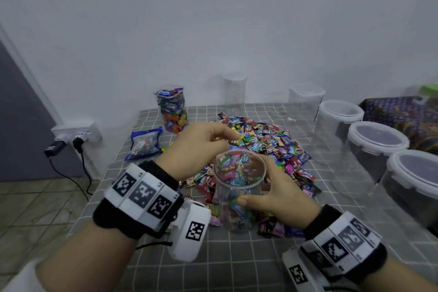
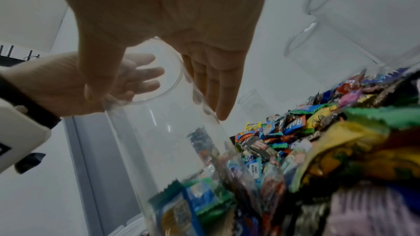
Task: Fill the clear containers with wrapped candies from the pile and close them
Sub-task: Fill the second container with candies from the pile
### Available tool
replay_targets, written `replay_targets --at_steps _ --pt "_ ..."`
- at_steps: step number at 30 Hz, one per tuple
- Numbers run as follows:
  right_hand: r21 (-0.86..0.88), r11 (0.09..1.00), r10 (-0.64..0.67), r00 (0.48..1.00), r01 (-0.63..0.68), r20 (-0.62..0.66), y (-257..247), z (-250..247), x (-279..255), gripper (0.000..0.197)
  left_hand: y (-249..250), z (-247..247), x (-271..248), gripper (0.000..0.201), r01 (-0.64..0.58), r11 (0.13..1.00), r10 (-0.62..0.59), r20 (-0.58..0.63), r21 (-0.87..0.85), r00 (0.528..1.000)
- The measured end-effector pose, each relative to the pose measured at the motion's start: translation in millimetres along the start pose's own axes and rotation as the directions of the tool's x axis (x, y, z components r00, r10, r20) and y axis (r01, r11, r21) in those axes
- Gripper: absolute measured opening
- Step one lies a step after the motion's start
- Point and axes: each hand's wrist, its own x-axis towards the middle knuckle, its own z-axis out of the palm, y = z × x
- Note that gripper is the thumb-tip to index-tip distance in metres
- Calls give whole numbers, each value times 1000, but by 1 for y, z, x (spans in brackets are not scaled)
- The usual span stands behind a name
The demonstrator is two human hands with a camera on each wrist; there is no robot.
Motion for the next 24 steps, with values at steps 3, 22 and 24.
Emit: replay_targets --at_steps 3,22,24 --pt "-202 979 1 992 24 123 -3 -10 -3 73 -12 -15 -5 23 54 997 -52 -41 49 998" --pt "-856 515 515 783 41 347 32 -19 -3 111 -99 39 -19 110 -42 538 -515 368 842 774" --pt "-859 510 502 792 52 346 34 -15 0 102 -99 41 -18 101 -51 537 -503 368 842 782"
